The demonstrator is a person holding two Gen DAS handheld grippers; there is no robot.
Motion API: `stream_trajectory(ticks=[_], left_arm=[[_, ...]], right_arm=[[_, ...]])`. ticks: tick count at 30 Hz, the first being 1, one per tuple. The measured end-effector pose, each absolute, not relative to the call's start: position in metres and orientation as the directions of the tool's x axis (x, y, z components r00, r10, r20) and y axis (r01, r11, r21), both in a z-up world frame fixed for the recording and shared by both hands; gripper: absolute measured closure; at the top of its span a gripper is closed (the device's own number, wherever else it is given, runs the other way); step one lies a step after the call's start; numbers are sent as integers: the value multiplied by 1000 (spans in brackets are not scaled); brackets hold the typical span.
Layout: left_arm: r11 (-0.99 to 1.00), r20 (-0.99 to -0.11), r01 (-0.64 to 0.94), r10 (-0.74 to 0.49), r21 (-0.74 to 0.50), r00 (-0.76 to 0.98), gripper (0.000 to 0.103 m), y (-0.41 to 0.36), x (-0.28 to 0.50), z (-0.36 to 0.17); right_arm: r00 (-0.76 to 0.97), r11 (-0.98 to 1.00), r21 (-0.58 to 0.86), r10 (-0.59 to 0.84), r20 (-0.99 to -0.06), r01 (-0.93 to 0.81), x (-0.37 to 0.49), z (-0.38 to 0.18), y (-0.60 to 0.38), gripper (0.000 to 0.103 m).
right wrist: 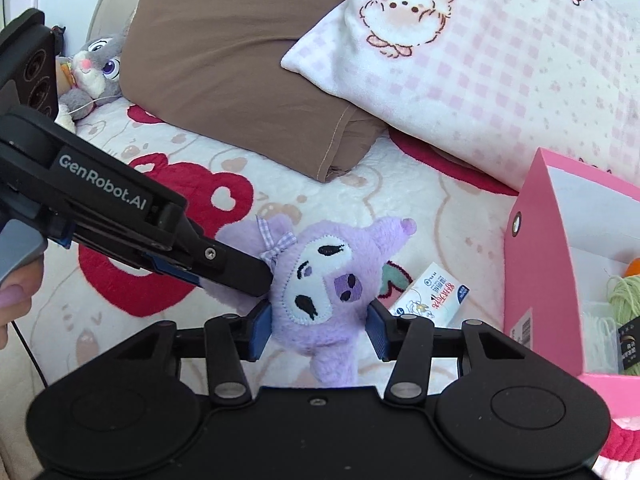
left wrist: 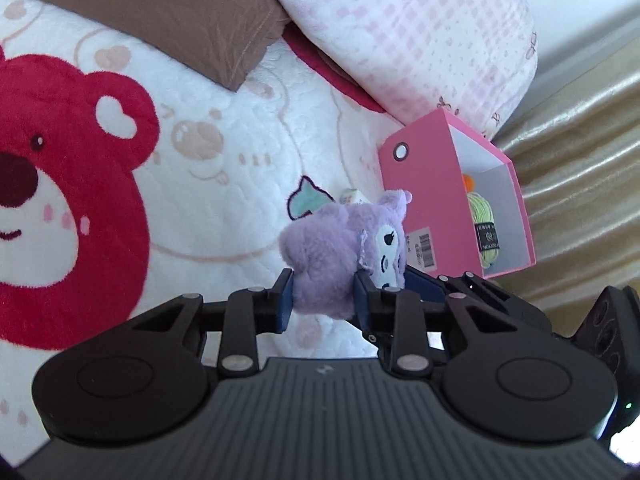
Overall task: Organize objects
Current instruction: 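Carry the plush toy with the left gripper into the pink box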
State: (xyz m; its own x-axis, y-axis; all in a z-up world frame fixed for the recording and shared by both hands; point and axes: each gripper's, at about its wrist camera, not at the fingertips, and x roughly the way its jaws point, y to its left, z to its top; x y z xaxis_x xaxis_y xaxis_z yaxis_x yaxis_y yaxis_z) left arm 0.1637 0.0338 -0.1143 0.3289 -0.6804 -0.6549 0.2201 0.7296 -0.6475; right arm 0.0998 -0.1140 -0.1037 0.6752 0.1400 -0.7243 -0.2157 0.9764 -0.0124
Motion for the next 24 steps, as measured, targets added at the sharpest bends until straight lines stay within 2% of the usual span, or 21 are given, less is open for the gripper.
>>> stream_trajectory(ticks=[7,14,22,24], left_arm=[[739,-645,282,-673,-612,362,74,15,124,-64],[716,-594,349,-697,-604,402,74,-8,113,-12],[726,-576,402,-687,-557,442,74,-59,120,14],[718,-568,402,-696,-568,439,74,-69,127,18]], right_arm=[[683,974,-38,127,-719,-222,67,-55,-126,49],[758,971,-84,118,-642,-223,43,-11,-149,48],[803,977,-140,47,-594,-160,42,4,-185,48],[801,986,-99,50,-597,-136,47,8,-201,48]])
